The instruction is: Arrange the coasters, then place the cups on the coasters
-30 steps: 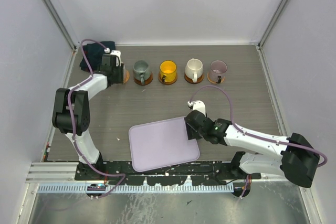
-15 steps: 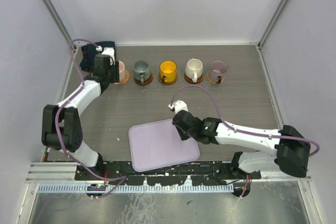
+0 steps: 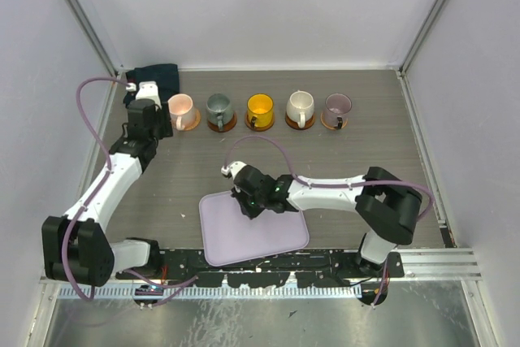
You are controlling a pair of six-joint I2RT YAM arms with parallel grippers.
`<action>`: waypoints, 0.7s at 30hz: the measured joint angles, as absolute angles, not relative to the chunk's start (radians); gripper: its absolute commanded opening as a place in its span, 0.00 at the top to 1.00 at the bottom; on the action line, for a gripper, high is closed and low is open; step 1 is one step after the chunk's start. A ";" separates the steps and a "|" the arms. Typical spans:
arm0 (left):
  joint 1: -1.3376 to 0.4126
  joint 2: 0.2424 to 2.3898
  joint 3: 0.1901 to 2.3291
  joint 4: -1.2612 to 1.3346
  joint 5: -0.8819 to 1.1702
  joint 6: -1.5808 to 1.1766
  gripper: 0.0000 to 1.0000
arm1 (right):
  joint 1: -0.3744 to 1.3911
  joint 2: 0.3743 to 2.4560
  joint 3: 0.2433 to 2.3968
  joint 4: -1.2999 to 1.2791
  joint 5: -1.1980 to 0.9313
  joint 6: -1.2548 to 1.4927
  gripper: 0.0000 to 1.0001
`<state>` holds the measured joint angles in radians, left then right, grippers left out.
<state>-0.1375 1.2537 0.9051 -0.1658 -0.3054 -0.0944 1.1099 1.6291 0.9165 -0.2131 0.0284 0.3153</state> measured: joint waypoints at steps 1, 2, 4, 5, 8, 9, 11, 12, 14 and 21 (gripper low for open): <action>-0.138 1.241 0.904 -0.169 -0.310 -0.095 0.41 | 1.111 1.644 0.929 -0.204 0.012 0.313 0.96; -0.137 1.228 0.903 -0.170 -0.314 -0.096 0.40 | 1.111 1.663 0.946 -0.190 -0.009 0.311 0.96; -0.137 1.210 0.902 -0.173 -0.320 -0.099 0.40 | 1.112 1.694 0.976 -0.174 -0.044 0.307 0.96; -0.137 1.205 0.901 -0.173 -0.322 -0.102 0.40 | 1.113 1.706 0.989 -0.169 -0.056 0.305 0.96; -0.137 1.197 0.889 -0.175 -0.326 -0.113 0.40 | 1.116 1.762 1.046 -0.149 -0.099 0.298 0.96; -0.137 1.197 0.884 -0.176 -0.327 -0.116 0.40 | 1.117 1.782 1.065 -0.141 -0.114 0.296 0.98; -0.137 1.197 0.872 -0.180 -0.328 -0.120 0.40 | 1.119 1.818 1.098 -0.130 -0.138 0.292 0.99; -0.137 1.197 0.868 -0.184 -0.329 -0.121 0.40 | 1.119 1.833 1.111 -0.127 -0.147 0.290 0.99; -0.137 1.197 0.863 -0.189 -0.329 -0.124 0.40 | 1.120 1.873 1.145 -0.119 -0.167 0.290 0.99; -0.137 1.197 0.859 -0.192 -0.329 -0.139 0.39 | 1.120 1.953 1.201 -0.097 -0.184 0.290 0.99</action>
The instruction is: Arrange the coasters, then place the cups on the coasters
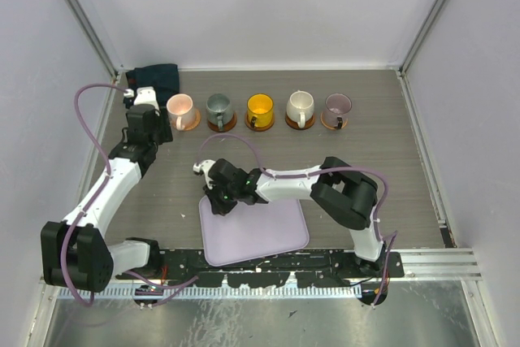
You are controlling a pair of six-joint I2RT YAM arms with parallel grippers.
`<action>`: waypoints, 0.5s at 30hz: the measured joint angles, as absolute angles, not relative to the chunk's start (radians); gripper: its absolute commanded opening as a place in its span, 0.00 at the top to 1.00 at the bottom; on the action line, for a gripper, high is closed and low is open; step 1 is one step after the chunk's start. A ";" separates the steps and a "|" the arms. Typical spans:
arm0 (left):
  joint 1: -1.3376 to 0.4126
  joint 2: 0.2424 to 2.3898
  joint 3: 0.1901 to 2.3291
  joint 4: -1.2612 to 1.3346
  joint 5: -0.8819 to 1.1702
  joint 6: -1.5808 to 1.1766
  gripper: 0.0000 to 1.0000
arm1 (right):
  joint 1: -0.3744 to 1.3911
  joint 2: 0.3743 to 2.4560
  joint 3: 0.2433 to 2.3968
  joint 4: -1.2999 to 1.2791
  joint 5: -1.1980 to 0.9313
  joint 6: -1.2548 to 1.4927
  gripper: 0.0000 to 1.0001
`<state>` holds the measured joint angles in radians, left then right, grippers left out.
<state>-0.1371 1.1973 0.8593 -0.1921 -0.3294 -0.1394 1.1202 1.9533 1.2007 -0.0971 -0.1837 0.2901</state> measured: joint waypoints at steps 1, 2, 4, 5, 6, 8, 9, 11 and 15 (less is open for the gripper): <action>-0.137 1.197 0.859 -0.192 -0.329 -0.141 0.39 | 1.120 1.959 1.209 -0.094 -0.183 0.290 0.99; -0.137 1.197 0.859 -0.192 -0.329 -0.142 0.39 | 1.120 1.965 1.215 -0.089 -0.182 0.290 0.99; -0.137 1.198 0.859 -0.192 -0.329 -0.142 0.39 | 1.117 1.977 1.227 -0.073 -0.176 0.291 0.99; -0.137 1.198 0.858 -0.192 -0.329 -0.142 0.39 | 1.114 1.983 1.230 -0.066 -0.173 0.292 0.99; -0.137 1.198 0.856 -0.192 -0.329 -0.142 0.39 | 1.110 1.989 1.231 -0.056 -0.171 0.296 0.99; -0.137 1.199 0.852 -0.192 -0.328 -0.142 0.39 | 1.101 1.993 1.232 -0.037 -0.169 0.303 0.99; -0.137 1.200 0.852 -0.192 -0.327 -0.142 0.39 | 1.096 1.995 1.232 -0.030 -0.169 0.306 0.99; -0.137 1.205 0.852 -0.192 -0.326 -0.142 0.38 | 1.080 1.998 1.232 -0.019 -0.167 0.313 0.99; -0.137 1.215 0.851 -0.192 -0.322 -0.142 0.38 | 1.050 1.999 1.232 -0.009 -0.157 0.320 0.99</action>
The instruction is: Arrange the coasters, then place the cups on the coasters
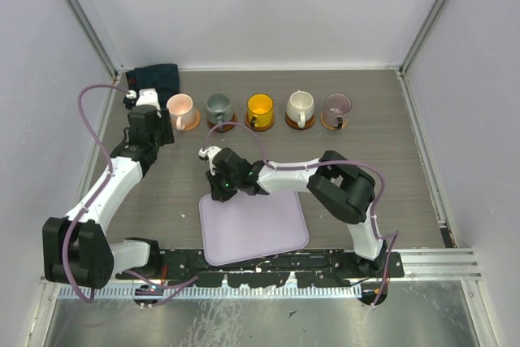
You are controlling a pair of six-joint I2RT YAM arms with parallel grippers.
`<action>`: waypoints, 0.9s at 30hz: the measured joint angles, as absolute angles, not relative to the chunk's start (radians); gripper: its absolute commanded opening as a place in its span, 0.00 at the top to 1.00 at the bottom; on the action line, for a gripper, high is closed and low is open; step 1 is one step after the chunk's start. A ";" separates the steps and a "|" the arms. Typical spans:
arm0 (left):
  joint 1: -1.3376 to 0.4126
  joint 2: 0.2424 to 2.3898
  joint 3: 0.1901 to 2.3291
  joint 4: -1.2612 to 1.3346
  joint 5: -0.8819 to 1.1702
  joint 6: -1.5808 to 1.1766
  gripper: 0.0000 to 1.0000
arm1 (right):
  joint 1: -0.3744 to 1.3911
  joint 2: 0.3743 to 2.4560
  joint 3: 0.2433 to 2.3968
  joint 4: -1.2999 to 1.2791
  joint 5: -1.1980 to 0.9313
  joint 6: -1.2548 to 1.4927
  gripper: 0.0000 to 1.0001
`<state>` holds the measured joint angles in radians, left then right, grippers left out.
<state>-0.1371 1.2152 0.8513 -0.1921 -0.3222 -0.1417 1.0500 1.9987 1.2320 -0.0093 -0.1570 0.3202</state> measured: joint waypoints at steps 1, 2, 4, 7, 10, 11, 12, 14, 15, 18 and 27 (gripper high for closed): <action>-0.137 1.218 0.851 -0.192 -0.320 -0.142 0.38 | 1.043 1.999 1.232 -0.008 -0.156 0.322 0.99; -0.137 1.222 0.851 -0.192 -0.318 -0.142 0.38 | 1.038 1.999 1.232 -0.008 -0.155 0.323 0.99; -0.137 1.228 0.851 -0.192 -0.316 -0.142 0.38 | 1.026 1.999 1.232 -0.007 -0.150 0.324 0.99; -0.137 1.241 0.851 -0.192 -0.314 -0.142 0.37 | 1.011 2.001 1.232 -0.006 -0.149 0.325 0.99; -0.137 1.251 0.851 -0.192 -0.312 -0.142 0.37 | 1.000 2.004 1.232 0.000 -0.149 0.329 0.99; -0.137 1.253 0.851 -0.192 -0.311 -0.142 0.37 | 0.999 2.004 1.232 0.000 -0.149 0.330 0.99; -0.137 1.254 0.851 -0.192 -0.310 -0.142 0.37 | 0.997 2.004 1.232 0.001 -0.147 0.330 0.99; -0.137 1.255 0.850 -0.192 -0.310 -0.142 0.36 | 0.995 2.004 1.232 0.001 -0.144 0.331 0.99; -0.137 1.255 0.849 -0.191 -0.310 -0.142 0.36 | 0.994 2.004 1.232 0.001 -0.142 0.331 0.99; -0.137 1.257 0.846 -0.191 -0.310 -0.142 0.36 | 0.991 2.004 1.232 0.001 -0.141 0.331 0.99; -0.137 1.267 0.846 -0.191 -0.307 -0.142 0.36 | 0.968 2.019 1.252 0.007 -0.129 0.331 0.99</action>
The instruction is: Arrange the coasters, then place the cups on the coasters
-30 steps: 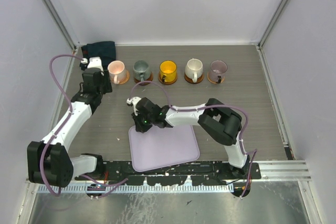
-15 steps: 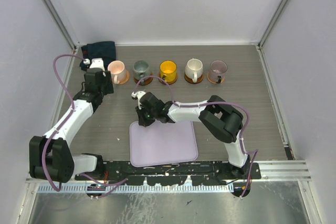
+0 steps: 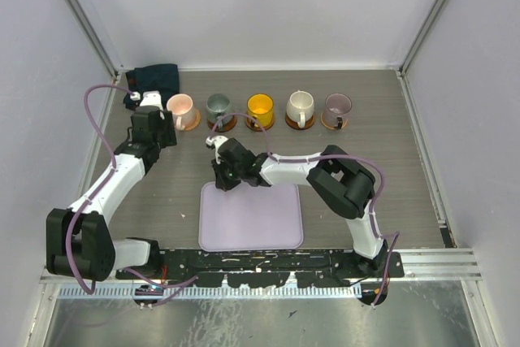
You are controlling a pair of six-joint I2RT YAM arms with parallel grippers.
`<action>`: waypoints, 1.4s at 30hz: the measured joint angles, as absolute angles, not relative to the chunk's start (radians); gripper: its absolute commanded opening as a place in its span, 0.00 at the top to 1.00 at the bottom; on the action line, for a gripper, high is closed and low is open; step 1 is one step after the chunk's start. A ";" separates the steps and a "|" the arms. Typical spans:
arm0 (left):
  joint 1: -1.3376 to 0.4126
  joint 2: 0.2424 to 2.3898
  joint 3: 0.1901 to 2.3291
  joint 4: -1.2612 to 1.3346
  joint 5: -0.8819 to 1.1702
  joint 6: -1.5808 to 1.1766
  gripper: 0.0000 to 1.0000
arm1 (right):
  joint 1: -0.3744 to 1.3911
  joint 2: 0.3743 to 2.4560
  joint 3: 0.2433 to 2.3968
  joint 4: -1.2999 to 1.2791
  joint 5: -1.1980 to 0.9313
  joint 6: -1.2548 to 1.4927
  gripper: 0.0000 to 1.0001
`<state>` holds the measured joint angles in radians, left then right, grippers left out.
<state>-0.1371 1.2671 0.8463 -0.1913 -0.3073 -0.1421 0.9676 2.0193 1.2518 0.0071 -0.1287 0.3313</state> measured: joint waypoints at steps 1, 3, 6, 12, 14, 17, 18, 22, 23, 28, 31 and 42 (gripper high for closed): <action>-0.137 1.267 0.846 -0.191 -0.307 -0.142 0.36 | 0.966 2.021 1.254 0.007 -0.127 0.331 0.99; -0.137 1.267 0.846 -0.191 -0.307 -0.142 0.36 | 0.963 2.025 1.260 0.007 -0.119 0.331 0.99; -0.137 1.268 0.846 -0.191 -0.307 -0.142 0.35 | 0.961 2.030 1.267 0.007 -0.113 0.331 0.99; -0.137 1.268 0.845 -0.192 -0.307 -0.142 0.35 | 0.959 2.031 1.268 0.007 -0.109 0.331 0.99; -0.137 1.268 0.844 -0.191 -0.306 -0.142 0.35 | 0.959 2.031 1.268 0.007 -0.108 0.331 0.99; -0.137 1.268 0.844 -0.191 -0.306 -0.142 0.35 | 0.957 2.031 1.268 0.007 -0.105 0.329 0.99; -0.137 1.268 0.844 -0.191 -0.306 -0.142 0.35 | 0.955 2.031 1.268 0.007 -0.105 0.327 0.99; -0.137 1.268 0.844 -0.191 -0.300 -0.142 0.35 | 0.949 2.031 1.270 0.006 -0.105 0.321 0.99; -0.137 1.268 0.844 -0.191 -0.300 -0.143 0.34 | 0.949 2.031 1.272 0.002 -0.105 0.317 0.99; -0.137 1.268 0.844 -0.192 -0.299 -0.144 0.31 | 0.945 2.031 1.320 -0.053 -0.104 0.289 0.99; -0.137 1.265 0.844 -0.193 -0.299 -0.146 0.30 | 0.945 2.029 1.355 -0.071 -0.110 0.281 0.99; -0.137 1.162 0.845 -0.226 -0.279 -0.168 0.02 | 1.021 1.775 1.338 -0.159 -0.072 0.268 0.97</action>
<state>-0.1371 1.1622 0.8448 -0.2256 -0.2790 -0.1684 1.0206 1.7748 1.3380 -0.1593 -0.0719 0.2676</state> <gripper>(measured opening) 0.977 0.057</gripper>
